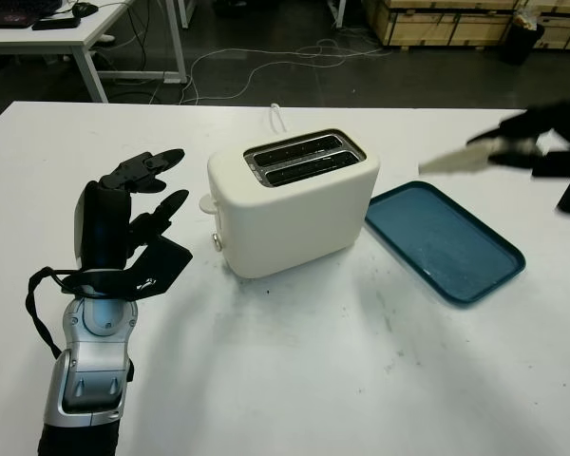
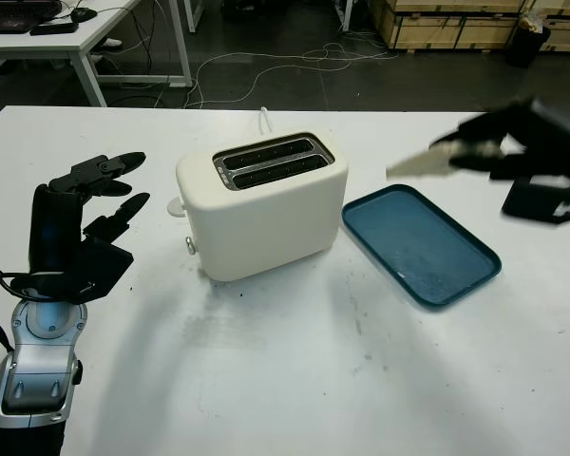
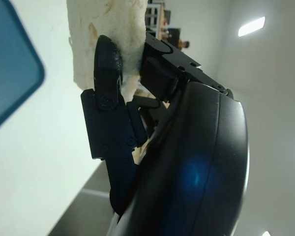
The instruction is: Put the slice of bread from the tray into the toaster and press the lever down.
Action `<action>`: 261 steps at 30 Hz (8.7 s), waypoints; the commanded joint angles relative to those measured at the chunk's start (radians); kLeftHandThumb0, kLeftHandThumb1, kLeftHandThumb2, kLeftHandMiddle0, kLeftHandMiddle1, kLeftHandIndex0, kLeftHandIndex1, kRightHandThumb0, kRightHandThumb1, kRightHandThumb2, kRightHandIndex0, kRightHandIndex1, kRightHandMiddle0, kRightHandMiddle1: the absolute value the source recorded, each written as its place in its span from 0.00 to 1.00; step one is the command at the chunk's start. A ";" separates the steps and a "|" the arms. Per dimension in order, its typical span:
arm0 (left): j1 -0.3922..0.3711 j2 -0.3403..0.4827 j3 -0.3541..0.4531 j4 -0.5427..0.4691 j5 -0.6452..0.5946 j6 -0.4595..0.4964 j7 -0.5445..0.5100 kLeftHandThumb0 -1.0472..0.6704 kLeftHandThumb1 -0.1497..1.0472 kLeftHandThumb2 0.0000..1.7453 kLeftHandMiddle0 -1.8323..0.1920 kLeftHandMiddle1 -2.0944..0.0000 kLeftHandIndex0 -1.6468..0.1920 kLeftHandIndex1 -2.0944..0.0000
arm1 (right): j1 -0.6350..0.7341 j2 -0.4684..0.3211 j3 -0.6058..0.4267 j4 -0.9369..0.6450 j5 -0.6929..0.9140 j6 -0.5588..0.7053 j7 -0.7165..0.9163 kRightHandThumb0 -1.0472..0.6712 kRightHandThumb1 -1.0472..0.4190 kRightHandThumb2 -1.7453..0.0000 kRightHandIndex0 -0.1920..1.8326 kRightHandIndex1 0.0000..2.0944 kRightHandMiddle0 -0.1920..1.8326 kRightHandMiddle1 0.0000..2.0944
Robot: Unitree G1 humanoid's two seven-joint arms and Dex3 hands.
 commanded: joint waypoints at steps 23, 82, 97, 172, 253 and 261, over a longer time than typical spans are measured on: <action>0.012 -0.004 -0.002 -0.014 0.017 0.009 0.017 0.45 0.89 0.04 0.64 0.52 0.44 0.94 | -0.717 0.286 0.247 0.350 -0.119 0.106 0.301 0.39 0.09 0.94 0.54 0.74 0.54 0.50; 0.024 -0.010 -0.008 -0.007 0.023 -0.008 0.040 0.45 0.89 0.03 0.61 0.56 0.43 0.95 | -0.739 0.565 0.358 0.511 -0.224 0.225 0.419 0.33 0.09 0.88 0.56 0.83 0.47 0.81; 0.023 -0.016 -0.009 -0.012 0.022 0.003 0.038 0.44 0.89 0.02 0.60 0.57 0.43 0.96 | -0.712 0.566 0.370 0.525 -0.232 0.269 0.413 0.34 0.09 0.89 0.51 0.83 0.44 0.78; 0.029 -0.016 -0.014 -0.011 0.026 -0.002 0.049 0.44 0.89 0.01 0.60 0.57 0.42 0.97 | -0.725 0.529 0.391 0.532 -0.327 0.231 0.194 0.19 0.11 1.00 0.27 0.25 0.39 0.01; -0.275 0.380 -0.114 0.246 0.107 -0.205 -0.288 0.51 0.81 0.00 0.43 0.45 0.19 0.99 | 0.565 0.631 -0.170 -0.265 0.169 -0.076 -0.457 0.49 0.11 1.00 0.62 0.02 0.56 0.00; -0.274 0.379 -0.116 0.249 0.105 -0.195 -0.282 0.54 0.76 0.00 0.43 0.42 0.17 0.98 | 0.570 0.635 -0.170 -0.276 0.181 -0.064 -0.448 0.48 0.11 1.00 0.64 0.02 0.58 0.01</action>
